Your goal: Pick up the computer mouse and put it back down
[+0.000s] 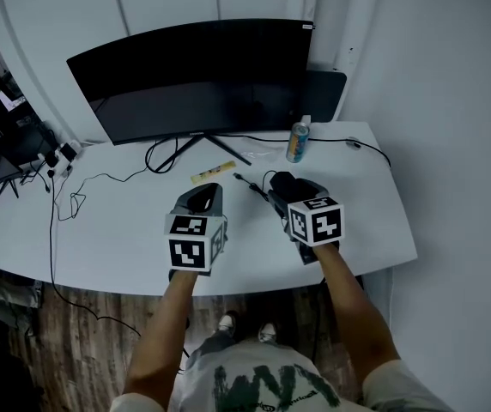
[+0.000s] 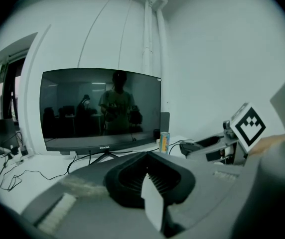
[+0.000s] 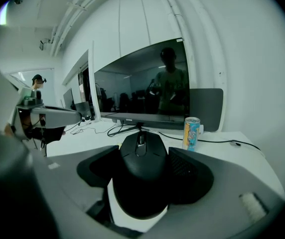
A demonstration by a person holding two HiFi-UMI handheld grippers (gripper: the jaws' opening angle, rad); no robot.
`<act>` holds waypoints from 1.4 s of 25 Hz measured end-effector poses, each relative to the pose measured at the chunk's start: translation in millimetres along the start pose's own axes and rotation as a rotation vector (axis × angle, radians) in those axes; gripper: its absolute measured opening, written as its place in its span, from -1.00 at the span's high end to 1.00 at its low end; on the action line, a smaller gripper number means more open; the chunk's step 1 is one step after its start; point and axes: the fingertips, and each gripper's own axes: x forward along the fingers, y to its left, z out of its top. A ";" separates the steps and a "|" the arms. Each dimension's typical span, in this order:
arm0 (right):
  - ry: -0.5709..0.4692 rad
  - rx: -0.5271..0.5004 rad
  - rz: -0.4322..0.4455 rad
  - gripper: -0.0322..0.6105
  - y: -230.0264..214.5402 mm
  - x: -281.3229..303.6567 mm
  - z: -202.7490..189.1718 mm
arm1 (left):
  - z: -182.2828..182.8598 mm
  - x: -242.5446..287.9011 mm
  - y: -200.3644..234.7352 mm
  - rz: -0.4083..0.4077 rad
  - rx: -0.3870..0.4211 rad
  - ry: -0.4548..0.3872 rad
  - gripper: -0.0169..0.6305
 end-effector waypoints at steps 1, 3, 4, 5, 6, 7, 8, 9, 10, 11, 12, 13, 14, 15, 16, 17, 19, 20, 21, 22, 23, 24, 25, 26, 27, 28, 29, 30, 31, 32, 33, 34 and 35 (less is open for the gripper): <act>0.010 0.003 0.003 -0.08 -1.9 0.8 -5.8 | -2.2 0.8 -3.5 0.000 -0.001 0.002 0.94; 0.033 0.007 0.010 -0.08 -5.7 2.7 -17.4 | -7.2 2.1 -9.7 0.002 -0.005 0.010 0.94; 0.045 0.009 0.013 -0.08 -7.9 3.8 -23.0 | -9.4 2.9 -12.4 0.004 -0.008 0.013 0.94; 0.056 0.012 0.016 -0.08 -10.3 5.1 -28.3 | -11.3 4.0 -15.0 0.006 -0.011 0.015 0.94; 0.066 0.015 0.020 -0.08 -12.6 6.4 -33.6 | -13.3 5.2 -17.4 0.009 -0.016 0.017 0.94; 0.077 0.017 0.024 -0.08 -14.6 7.8 -39.2 | -15.7 6.5 -19.5 0.011 -0.022 0.021 0.94; 0.090 0.019 0.028 -0.08 -16.5 9.3 -45.5 | -18.9 7.6 -21.6 0.014 -0.028 0.027 0.94; 0.103 0.020 0.031 -0.08 -18.4 10.9 -52.1 | -22.8 8.8 -23.6 0.017 -0.032 0.035 0.94; 0.117 0.021 0.034 -0.08 -20.5 12.9 -58.8 | -26.8 10.2 -25.4 0.020 -0.034 0.043 0.94; 0.129 0.023 0.036 -0.08 -22.7 15.2 -65.4 | -30.5 11.7 -27.1 0.022 -0.035 0.050 0.94; 0.140 0.026 0.038 -0.08 -24.9 17.8 -72.0 | -34.0 13.3 -28.9 0.024 -0.037 0.055 0.94; 0.149 0.029 0.039 -0.08 -26.9 20.7 -78.5 | -37.4 15.2 -30.6 0.026 -0.039 0.059 0.94; 0.159 0.032 0.040 -0.08 -28.9 23.7 -85.2 | -40.9 17.2 -32.6 0.026 -0.041 0.064 0.94; 0.171 0.036 0.040 -0.08 -31.0 26.4 -92.2 | -44.7 19.1 -34.9 0.026 -0.042 0.071 0.94; 0.185 0.040 0.038 -0.08 -33.2 28.4 -99.5 | -48.4 20.8 -37.4 0.026 -0.043 0.079 0.94; 0.200 0.045 0.036 -0.08 -35.3 30.3 -106.4 | -51.8 22.3 -39.9 0.025 -0.043 0.086 0.94; 0.227 0.047 0.034 -0.08 -38.6 34.5 -118.2 | -55.9 24.9 -44.3 0.023 -0.044 0.094 0.94; 0.238 0.044 0.032 -0.08 -40.0 36.9 -123.3 | -56.8 25.9 -45.7 0.023 -0.045 0.095 0.94; 0.249 0.040 0.031 -0.08 -41.0 39.1 -128.2 | -58.2 26.6 -46.2 0.024 -0.045 0.096 0.94; 0.260 0.033 0.029 -0.08 -41.7 41.3 -133.0 | -60.6 27.0 -46.1 0.027 -0.045 0.100 0.94; 0.269 0.027 0.028 -0.08 -42.2 43.3 -137.6 | -63.3 27.3 -45.6 0.029 -0.044 0.105 0.94; 0.278 0.023 0.026 -0.08 -42.8 45.3 -141.8 | -65.2 27.9 -45.6 0.032 -0.044 0.108 0.94; 0.285 0.020 0.024 -0.08 -43.7 47.1 -145.5 | -66.0 28.8 -46.1 0.033 -0.045 0.108 0.94; 0.291 0.017 0.020 -0.08 -44.8 48.7 -148.7 | -66.6 29.6 -46.9 0.033 -0.045 0.109 0.94; 0.295 0.011 0.016 -0.08 -45.6 50.2 -151.3 | -68.0 30.2 -47.8 0.033 -0.045 0.111 0.94; 0.297 0.004 0.013 -0.08 -46.0 51.6 -153.6 | -70.0 30.5 -48.4 0.034 -0.045 0.113 0.94; 0.299 -0.005 0.011 -0.08 -46.0 52.9 -155.5 | -72.1 30.5 -48.7 0.034 -0.045 0.116 0.94; 0.299 -0.014 0.010 -0.08 -45.8 54.3 -156.7 | -74.1 30.4 -48.5 0.036 -0.046 0.118 0.94; 0.300 -0.023 0.009 -0.08 -45.4 55.7 -157.1 | -75.5 30.3 -47.9 0.038 -0.047 0.119 0.94; 0.301 -0.031 0.009 -0.08 -45.1 57.1 -157.0 | -76.4 30.1 -47.1 0.041 -0.047 0.120 0.94; 0.304 -0.038 0.009 -0.08 -44.8 58.5 -157.1 | -76.8 29.8 -46.1 0.044 -0.048 0.120 0.94; 0.308 -0.044 0.010 -0.08 -44.5 59.5 -157.6 | -76.9 29.4 -45.2 0.047 -0.047 0.120 0.94; 0.312 -0.048 0.009 -0.08 -44.3 60.2 -158.4 | -76.9 28.8 -44.3 0.050 -0.047 0.119 0.94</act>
